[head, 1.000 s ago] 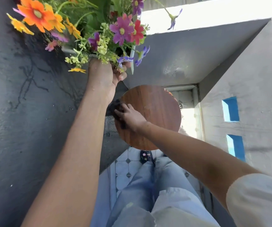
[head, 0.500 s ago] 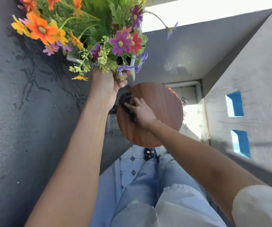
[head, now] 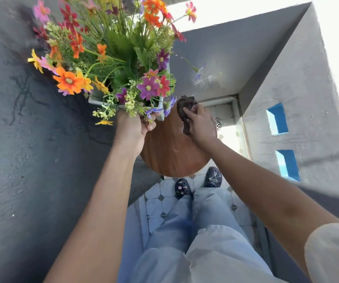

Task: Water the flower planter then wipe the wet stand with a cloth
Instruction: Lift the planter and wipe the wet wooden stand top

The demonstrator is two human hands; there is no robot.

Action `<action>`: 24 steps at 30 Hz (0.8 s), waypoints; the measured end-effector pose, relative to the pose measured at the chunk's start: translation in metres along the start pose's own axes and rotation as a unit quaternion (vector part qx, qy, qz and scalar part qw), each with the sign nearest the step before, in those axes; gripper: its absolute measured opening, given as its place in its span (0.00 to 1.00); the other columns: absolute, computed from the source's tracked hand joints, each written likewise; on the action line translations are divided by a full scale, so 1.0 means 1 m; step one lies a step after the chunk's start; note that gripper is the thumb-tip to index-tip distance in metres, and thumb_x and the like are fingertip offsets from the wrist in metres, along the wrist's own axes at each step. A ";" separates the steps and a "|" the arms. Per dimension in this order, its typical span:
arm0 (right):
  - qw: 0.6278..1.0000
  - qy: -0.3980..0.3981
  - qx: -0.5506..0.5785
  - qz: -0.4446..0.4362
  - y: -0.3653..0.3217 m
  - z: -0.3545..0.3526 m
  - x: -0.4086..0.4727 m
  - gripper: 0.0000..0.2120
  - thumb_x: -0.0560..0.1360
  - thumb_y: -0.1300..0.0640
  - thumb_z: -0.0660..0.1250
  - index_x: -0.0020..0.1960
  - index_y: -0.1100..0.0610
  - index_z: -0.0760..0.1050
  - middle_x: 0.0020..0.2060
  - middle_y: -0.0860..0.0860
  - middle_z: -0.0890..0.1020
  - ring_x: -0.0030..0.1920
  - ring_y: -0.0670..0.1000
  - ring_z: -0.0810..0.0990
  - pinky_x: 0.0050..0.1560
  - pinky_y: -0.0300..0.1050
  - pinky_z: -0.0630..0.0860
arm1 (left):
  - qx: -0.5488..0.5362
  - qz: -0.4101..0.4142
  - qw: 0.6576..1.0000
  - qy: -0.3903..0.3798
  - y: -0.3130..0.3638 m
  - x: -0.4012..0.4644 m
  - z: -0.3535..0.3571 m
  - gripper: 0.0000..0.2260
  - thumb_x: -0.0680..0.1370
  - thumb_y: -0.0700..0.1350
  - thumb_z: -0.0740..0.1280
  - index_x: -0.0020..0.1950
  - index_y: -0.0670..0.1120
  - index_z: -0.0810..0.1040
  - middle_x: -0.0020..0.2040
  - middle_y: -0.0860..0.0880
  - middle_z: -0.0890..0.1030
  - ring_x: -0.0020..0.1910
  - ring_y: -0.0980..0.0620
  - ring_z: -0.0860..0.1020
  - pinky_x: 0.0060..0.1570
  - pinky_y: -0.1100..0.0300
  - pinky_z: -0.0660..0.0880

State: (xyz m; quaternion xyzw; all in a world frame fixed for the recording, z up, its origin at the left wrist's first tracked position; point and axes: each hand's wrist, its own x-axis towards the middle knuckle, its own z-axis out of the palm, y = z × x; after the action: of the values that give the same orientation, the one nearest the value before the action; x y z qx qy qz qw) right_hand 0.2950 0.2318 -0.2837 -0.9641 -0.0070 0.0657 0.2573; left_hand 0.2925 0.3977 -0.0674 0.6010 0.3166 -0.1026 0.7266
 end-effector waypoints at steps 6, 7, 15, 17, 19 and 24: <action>0.953 -0.168 -0.022 -0.250 -0.009 0.025 -0.113 0.26 0.75 0.62 0.69 0.71 0.46 0.72 0.62 0.56 0.71 0.56 0.59 0.71 0.45 0.54 0.81 | -0.004 -0.019 1.000 0.002 -0.026 -0.010 0.001 0.17 0.79 0.32 0.48 0.40 0.44 0.72 0.34 0.45 0.75 0.25 0.52 0.70 0.24 0.62 0.61; 0.953 -0.166 -0.025 -0.251 -0.004 0.020 -0.121 0.27 0.74 0.62 0.70 0.70 0.46 0.72 0.62 0.56 0.72 0.56 0.59 0.72 0.44 0.53 0.80 | 0.002 -0.023 1.000 0.003 -0.032 -0.012 0.000 0.16 0.79 0.33 0.48 0.40 0.45 0.71 0.33 0.47 0.74 0.27 0.51 0.69 0.24 0.62 0.61; 0.996 -0.014 0.019 0.081 0.041 -0.014 -0.086 0.19 0.78 0.58 0.65 0.68 0.50 0.76 0.63 0.59 0.72 0.58 0.61 0.71 0.56 0.52 0.77 | 0.010 -0.057 0.998 -0.005 -0.085 -0.032 0.009 0.16 0.80 0.34 0.48 0.40 0.45 0.70 0.33 0.46 0.70 0.28 0.50 0.66 0.22 0.63 0.61; 0.999 -0.016 0.013 0.033 0.033 -0.011 -0.115 0.19 0.76 0.60 0.68 0.66 0.51 0.78 0.61 0.59 0.74 0.55 0.62 0.73 0.53 0.52 0.78 | 0.005 -0.073 0.997 -0.004 -0.100 -0.034 0.012 0.14 0.81 0.35 0.48 0.43 0.44 0.70 0.33 0.46 0.70 0.28 0.50 0.66 0.21 0.63 0.62; 0.997 -0.050 0.039 -0.037 0.033 -0.007 -0.145 0.19 0.73 0.63 0.71 0.64 0.52 0.80 0.58 0.60 0.76 0.52 0.62 0.74 0.51 0.51 0.77 | -0.003 -0.097 0.995 0.011 -0.112 -0.036 0.013 0.14 0.81 0.35 0.46 0.47 0.44 0.70 0.35 0.46 0.69 0.28 0.50 0.66 0.21 0.63 0.62; 0.994 -0.071 0.069 0.044 0.042 -0.013 -0.173 0.18 0.75 0.65 0.68 0.63 0.52 0.80 0.55 0.55 0.76 0.52 0.58 0.75 0.54 0.49 0.76 | -0.021 -0.137 0.990 0.034 -0.136 -0.042 0.022 0.15 0.81 0.34 0.46 0.56 0.42 0.70 0.46 0.40 0.70 0.31 0.49 0.66 0.20 0.64 0.65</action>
State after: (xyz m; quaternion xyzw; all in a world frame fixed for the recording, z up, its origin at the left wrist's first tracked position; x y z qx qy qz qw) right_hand 0.1244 0.1806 -0.2719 -0.9362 0.0217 0.1457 0.3191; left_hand 0.1947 0.3327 -0.1514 0.5397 0.4229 -0.1737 0.7069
